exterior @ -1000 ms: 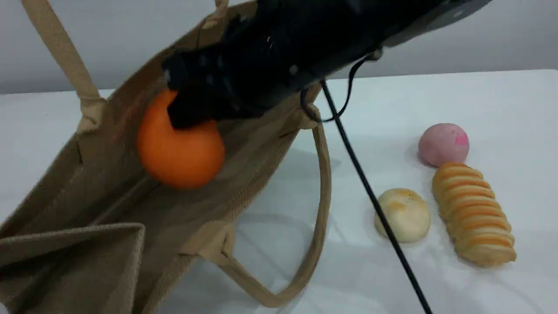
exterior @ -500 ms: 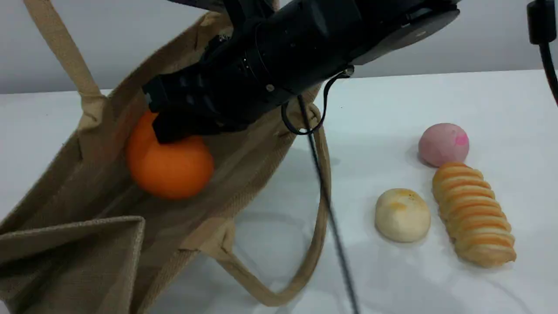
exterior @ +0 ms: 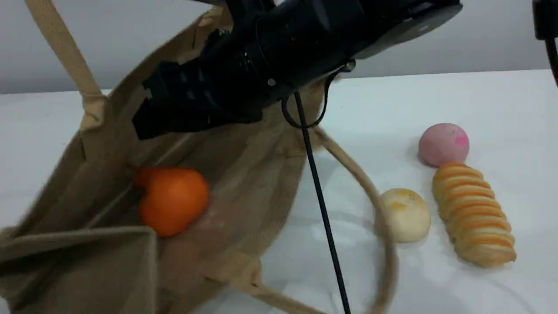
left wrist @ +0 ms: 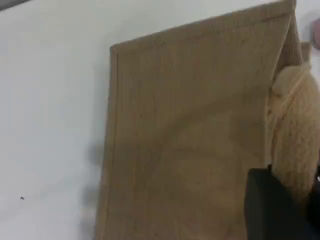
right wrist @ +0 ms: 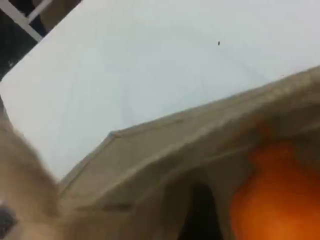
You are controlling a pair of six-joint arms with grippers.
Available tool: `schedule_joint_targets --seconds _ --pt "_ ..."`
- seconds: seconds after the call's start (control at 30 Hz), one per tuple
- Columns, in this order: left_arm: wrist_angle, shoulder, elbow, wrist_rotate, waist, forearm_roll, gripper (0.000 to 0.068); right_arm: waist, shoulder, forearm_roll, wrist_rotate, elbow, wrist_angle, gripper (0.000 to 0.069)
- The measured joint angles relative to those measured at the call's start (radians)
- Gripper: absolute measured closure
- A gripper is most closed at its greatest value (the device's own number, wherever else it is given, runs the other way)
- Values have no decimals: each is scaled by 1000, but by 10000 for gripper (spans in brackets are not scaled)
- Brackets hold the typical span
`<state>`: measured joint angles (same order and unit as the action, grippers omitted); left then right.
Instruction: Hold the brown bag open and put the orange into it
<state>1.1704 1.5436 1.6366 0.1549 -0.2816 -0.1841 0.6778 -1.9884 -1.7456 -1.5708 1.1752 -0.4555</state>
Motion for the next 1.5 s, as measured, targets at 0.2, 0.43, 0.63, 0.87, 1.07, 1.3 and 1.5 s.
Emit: schedule_joint_targets --seconds 0.2,0.43,0.63,0.87,1.07,1.3,1.5 --pt "-13 14 0 2 0 2 601 0 61 38 48 -3 16 216" --pt "-33 42 0 2 0 -5 601 0 171 302 244 -3 40 216" --pt "-29 84 -34 2 0 -56 601 -1 287 508 394 -3 40 214" --pt "-33 157 -40 6 0 -103 601 -1 349 701 564 -3 40 214" --pt "-43 217 -40 23 -13 -129 598 -48 393 888 749 -3 -33 214" --pt "-150 233 -43 26 -54 -127 596 -190 460 1068 947 -3 -179 214" --pt "-247 242 -141 26 -73 -104 584 -305 510 1108 992 -3 -304 214"
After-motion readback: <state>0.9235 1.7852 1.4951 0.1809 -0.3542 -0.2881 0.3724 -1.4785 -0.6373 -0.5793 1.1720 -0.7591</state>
